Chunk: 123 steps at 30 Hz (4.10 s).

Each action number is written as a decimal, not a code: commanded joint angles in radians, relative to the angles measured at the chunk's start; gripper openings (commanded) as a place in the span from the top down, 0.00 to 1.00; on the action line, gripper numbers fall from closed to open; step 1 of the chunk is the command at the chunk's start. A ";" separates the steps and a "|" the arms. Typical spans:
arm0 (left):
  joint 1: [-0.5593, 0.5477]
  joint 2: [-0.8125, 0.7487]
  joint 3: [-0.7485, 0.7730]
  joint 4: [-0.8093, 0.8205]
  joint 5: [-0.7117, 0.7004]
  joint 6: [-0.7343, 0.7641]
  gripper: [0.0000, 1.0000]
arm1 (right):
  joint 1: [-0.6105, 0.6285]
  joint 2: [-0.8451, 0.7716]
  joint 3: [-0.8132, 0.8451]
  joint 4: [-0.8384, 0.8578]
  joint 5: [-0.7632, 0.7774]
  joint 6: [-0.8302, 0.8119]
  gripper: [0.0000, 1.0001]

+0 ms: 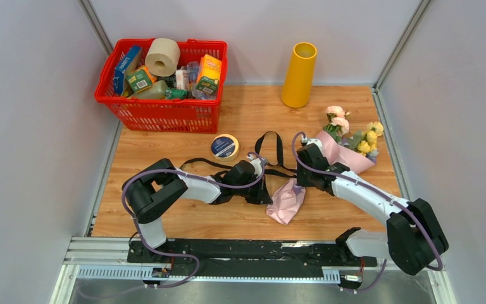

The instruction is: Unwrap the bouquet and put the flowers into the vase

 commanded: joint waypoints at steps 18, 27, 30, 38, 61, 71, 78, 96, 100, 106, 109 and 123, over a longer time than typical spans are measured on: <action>-0.006 -0.042 -0.042 0.003 -0.060 -0.023 1.00 | -0.005 -0.105 0.071 0.018 0.055 -0.008 1.00; -0.015 -0.067 -0.039 -0.030 -0.080 -0.006 1.00 | -0.005 -0.113 0.043 0.022 -0.098 -0.051 0.94; -0.018 -0.068 -0.039 -0.027 -0.083 -0.007 1.00 | -0.003 -0.137 0.020 0.030 -0.142 -0.074 0.89; -0.029 -0.065 -0.037 -0.022 -0.080 -0.012 1.00 | -0.005 -0.118 -0.005 0.025 -0.128 -0.056 0.81; -0.030 -0.091 -0.009 -0.111 -0.130 0.028 1.00 | -0.005 -0.036 -0.061 0.085 -0.045 -0.036 0.73; -0.030 -0.091 -0.005 -0.129 -0.132 0.034 1.00 | -0.005 -0.030 -0.078 0.127 0.030 -0.056 0.85; -0.032 -0.078 0.000 -0.168 -0.152 0.030 1.00 | -0.002 -0.068 -0.042 0.090 0.139 -0.063 1.00; -0.033 -0.076 -0.014 -0.168 -0.170 0.020 1.00 | 0.030 -0.206 -0.018 0.027 0.283 0.035 1.00; -0.032 -0.087 -0.020 -0.172 -0.180 0.019 1.00 | 0.030 -0.217 -0.005 -0.013 0.352 0.092 1.00; -0.035 -0.096 -0.023 -0.188 -0.193 0.028 1.00 | 0.030 -0.260 0.023 -0.079 0.487 0.162 1.00; -0.038 -0.096 -0.022 -0.189 -0.195 0.028 1.00 | 0.029 -0.283 0.017 -0.035 0.391 0.132 1.00; -0.041 -0.320 0.081 -0.522 -0.482 0.083 0.46 | 0.030 -0.275 -0.118 0.195 -0.043 0.095 1.00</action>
